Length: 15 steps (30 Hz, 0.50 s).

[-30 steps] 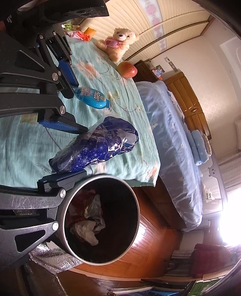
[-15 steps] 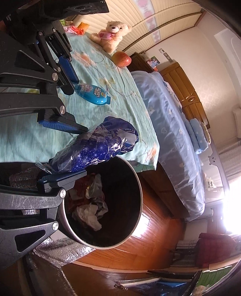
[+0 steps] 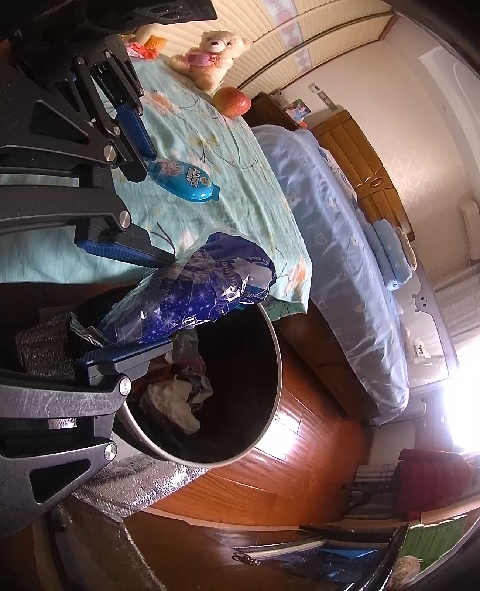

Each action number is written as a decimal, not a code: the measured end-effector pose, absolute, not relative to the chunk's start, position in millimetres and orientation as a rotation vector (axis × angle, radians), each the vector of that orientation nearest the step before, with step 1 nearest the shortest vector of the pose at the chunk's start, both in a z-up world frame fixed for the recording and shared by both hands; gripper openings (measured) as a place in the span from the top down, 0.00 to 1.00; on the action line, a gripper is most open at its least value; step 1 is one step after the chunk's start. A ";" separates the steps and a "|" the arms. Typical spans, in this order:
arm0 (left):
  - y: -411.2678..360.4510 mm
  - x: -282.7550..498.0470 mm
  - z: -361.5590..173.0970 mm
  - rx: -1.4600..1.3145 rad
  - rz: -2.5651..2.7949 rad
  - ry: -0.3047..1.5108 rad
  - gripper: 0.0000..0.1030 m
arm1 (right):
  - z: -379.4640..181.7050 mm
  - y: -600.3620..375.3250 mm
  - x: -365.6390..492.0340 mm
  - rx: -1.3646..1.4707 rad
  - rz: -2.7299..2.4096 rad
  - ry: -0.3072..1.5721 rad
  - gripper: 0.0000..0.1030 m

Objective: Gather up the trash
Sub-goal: 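Lift the bottle and bag and carry both over the bin, then lower the bottle and bag into the bin and open both grippers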

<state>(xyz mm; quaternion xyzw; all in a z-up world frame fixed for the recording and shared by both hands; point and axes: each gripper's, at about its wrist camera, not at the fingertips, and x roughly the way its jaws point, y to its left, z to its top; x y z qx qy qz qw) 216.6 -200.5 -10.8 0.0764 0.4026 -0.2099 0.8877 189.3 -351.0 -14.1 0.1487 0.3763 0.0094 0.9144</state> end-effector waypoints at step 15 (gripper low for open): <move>-223.3 228.3 -7.0 0.185 -0.464 0.825 0.81 | -17.1 -370.9 198.8 0.305 -0.019 0.785 0.62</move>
